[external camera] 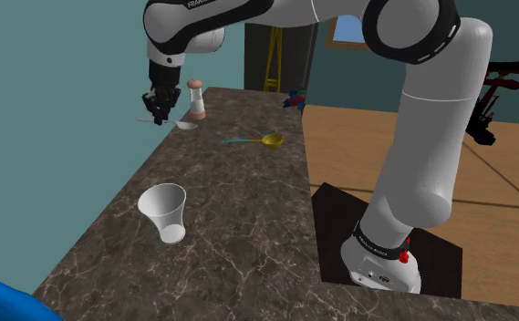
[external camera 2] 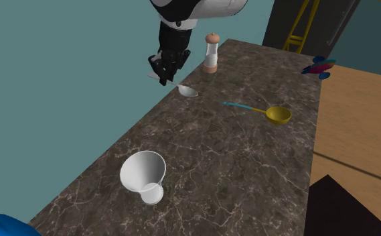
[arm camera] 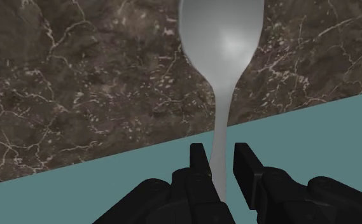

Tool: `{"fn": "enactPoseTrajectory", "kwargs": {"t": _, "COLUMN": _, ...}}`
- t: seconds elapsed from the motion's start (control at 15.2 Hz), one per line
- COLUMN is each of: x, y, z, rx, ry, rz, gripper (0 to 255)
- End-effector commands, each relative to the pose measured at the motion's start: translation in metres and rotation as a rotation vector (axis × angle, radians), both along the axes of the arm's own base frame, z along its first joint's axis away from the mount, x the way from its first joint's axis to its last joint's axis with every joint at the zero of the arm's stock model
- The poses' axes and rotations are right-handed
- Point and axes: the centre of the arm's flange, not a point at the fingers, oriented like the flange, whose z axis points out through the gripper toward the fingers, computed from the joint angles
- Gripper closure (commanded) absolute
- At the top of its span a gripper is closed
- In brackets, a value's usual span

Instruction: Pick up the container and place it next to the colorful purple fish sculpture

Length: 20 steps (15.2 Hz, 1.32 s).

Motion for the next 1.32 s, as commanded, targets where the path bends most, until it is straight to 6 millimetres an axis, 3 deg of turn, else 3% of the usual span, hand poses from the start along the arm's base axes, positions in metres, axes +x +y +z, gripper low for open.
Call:
{"fn": "enactPoseTrajectory", "kwargs": {"t": 0.0, "x": 0.003, "y": -0.024, "z": -0.002, "rx": 0.0, "ry": 0.0, "rz": 0.0, "gripper": 255}}
{"fn": "enactPoseTrajectory", "kwargs": {"t": 1.25, "x": -0.002, "y": -0.275, "z": -0.001, "rx": 0.0, "ry": 0.0, "rz": 0.0, "gripper": 255}}
